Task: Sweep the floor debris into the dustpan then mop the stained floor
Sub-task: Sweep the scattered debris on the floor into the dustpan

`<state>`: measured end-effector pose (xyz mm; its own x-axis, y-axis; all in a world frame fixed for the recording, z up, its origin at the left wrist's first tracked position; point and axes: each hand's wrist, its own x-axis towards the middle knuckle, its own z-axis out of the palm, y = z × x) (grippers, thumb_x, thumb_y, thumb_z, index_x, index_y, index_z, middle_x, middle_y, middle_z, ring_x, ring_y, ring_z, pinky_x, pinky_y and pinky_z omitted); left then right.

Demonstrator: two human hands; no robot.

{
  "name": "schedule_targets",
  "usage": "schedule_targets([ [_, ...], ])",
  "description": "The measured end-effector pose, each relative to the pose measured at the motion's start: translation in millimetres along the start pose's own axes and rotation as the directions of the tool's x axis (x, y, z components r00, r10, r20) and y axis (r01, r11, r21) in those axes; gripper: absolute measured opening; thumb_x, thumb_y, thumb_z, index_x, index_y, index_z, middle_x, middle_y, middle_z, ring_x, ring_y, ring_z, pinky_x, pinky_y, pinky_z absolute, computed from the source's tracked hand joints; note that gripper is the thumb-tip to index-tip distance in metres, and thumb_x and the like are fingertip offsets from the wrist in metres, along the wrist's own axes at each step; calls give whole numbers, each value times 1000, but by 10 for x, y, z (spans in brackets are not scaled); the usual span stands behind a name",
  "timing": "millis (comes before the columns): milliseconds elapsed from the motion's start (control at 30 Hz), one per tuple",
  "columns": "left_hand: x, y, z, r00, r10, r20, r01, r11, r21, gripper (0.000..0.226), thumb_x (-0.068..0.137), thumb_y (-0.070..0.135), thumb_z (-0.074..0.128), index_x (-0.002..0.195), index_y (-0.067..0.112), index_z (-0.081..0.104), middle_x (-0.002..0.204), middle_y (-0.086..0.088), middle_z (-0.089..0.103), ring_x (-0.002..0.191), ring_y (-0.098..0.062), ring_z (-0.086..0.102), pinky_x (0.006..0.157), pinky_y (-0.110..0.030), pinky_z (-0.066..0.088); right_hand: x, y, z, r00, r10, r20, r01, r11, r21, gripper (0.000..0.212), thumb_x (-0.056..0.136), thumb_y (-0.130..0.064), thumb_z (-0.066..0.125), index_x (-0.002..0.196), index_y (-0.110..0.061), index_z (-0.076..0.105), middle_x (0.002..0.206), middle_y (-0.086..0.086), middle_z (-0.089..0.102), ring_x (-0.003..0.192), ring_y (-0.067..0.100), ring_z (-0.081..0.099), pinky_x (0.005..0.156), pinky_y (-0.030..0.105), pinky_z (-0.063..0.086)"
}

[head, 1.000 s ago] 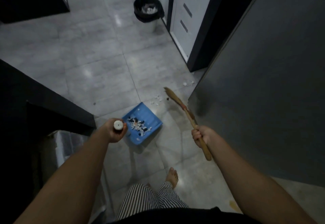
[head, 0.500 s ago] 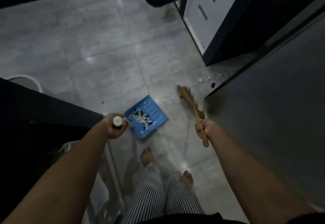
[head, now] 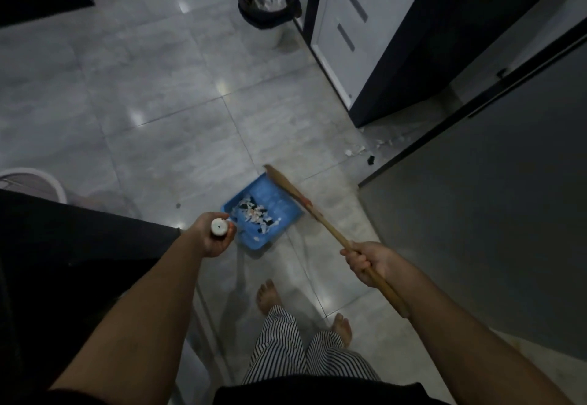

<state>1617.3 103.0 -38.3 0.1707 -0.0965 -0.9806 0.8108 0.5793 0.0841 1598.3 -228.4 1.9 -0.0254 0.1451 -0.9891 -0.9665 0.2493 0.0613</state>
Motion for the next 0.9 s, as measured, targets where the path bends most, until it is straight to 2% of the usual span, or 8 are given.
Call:
schedule_targets([
  [67,-59,21,55,1000,9,9,-9,1000,-6,23,99,21,44,91,-1,46,41,-8,50,27,-12,52,32,-17,46,-87,-42,-21,999,-27,-17,27,1000,14,40,107,-29,31,73,-9,41,34,-2,35,18,5,28,20,10,20],
  [200,-265,119,286,997,66,39,-67,997,33,29,98,18,44,75,1,44,35,-8,47,25,-14,51,32,-17,46,-210,-101,21,991,-126,-41,127,991,48,42,108,-24,25,69,-12,34,31,-1,32,16,6,25,20,10,17],
  [400,-569,245,711,988,115,100,-123,989,83,28,100,19,44,80,0,44,37,-10,51,27,-16,53,32,-18,47,-445,-302,335,962,-267,-53,271,957,106,41,108,-17,25,68,-14,33,31,-2,31,15,5,24,20,10,16],
  [533,-637,381,1013,982,109,157,-126,987,103,25,98,18,47,81,1,47,40,-10,52,29,-15,55,33,-19,48,-531,-583,555,926,-371,-76,378,904,200,34,106,-14,32,72,-12,35,43,0,33,15,3,24,21,8,17],
  [667,-628,579,1327,977,76,197,-116,974,196,21,96,17,54,85,1,49,42,-8,52,32,-15,56,39,-20,52,-562,-920,670,902,-416,-114,431,860,274,35,105,-15,38,70,-13,37,26,-4,30,14,2,23,21,8,17],
  [767,-546,751,1598,977,50,206,-108,953,282,20,96,17,57,84,1,50,43,-7,52,33,-13,56,41,-20,54,-510,-1174,642,892,-422,-160,451,837,309,35,104,-15,41,70,-14,37,26,-4,28,14,2,22,23,6,16],
  [900,-336,1037,2070,979,6,203,-79,932,354,18,94,15,58,86,2,50,48,-7,51,33,-12,56,40,-19,53,-353,-1588,523,889,-391,-237,453,822,344,34,103,-19,45,70,-14,38,54,-2,30,16,3,22,25,6,17],
])
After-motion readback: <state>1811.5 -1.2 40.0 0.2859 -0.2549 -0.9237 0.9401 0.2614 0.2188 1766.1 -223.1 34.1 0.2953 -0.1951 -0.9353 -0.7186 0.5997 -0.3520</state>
